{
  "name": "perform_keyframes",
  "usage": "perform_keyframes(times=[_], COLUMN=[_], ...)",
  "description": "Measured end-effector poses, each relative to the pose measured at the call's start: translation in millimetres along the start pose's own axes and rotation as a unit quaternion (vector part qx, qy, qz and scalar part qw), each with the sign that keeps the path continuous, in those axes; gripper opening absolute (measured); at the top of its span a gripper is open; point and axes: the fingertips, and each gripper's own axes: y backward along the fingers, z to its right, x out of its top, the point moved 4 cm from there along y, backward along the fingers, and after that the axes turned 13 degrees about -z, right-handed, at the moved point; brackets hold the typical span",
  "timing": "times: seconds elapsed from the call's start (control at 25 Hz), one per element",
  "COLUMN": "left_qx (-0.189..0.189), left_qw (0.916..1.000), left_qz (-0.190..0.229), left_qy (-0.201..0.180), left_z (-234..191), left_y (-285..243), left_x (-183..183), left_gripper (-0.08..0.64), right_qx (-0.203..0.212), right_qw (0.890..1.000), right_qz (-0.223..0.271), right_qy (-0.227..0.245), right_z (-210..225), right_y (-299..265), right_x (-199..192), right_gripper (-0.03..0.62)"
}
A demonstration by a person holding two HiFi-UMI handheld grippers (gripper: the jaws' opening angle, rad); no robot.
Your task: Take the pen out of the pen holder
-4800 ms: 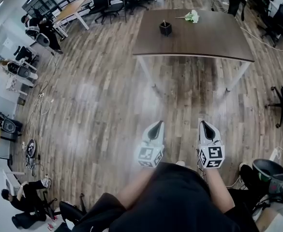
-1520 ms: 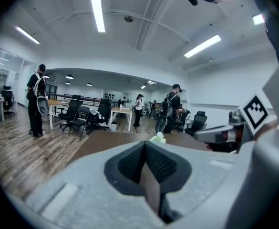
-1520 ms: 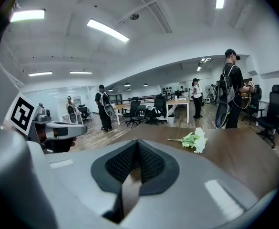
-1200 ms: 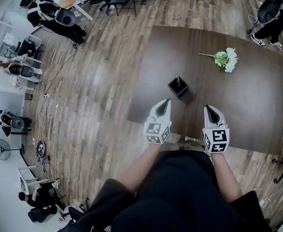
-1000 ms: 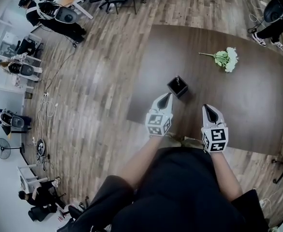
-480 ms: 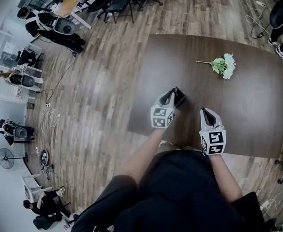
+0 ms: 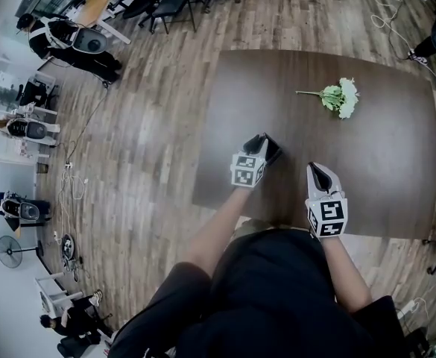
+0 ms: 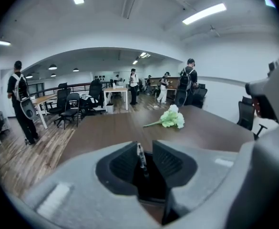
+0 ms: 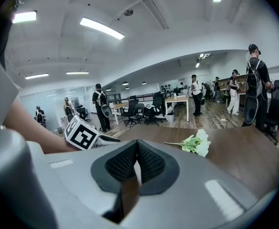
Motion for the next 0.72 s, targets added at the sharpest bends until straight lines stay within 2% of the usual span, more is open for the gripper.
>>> perform_keyframes(times=[0.2, 0.4, 0.72], left_qx=[0.001, -0.008, -0.010], left_qw=[0.9995, 0.9961, 0.9946], left_qz=[-0.020, -0.047, -0.062], left_qy=[-0.025, -0.074, -0.082], left_z=[-9.1, -10.6, -8.1], left_y=[-14.4, -29.4, -37.8], left_x=[-1.6, -3.2, -4.4], left_gripper=[0.115, 0.126, 0.118], right_qx=[-0.002, -0.004, -0.005], right_qw=[1.000, 1.000, 1.000], right_qz=[-0.012, -0.016, -0.020], right_qy=[-0.005, 0.000, 0.006], right_z=[4.5, 9.0, 13.3], right_y=[-1.3, -6.4, -2.1], right_x=[-8.2, -10.3, -9.7], right_gripper=[0.002, 0.003, 0.002])
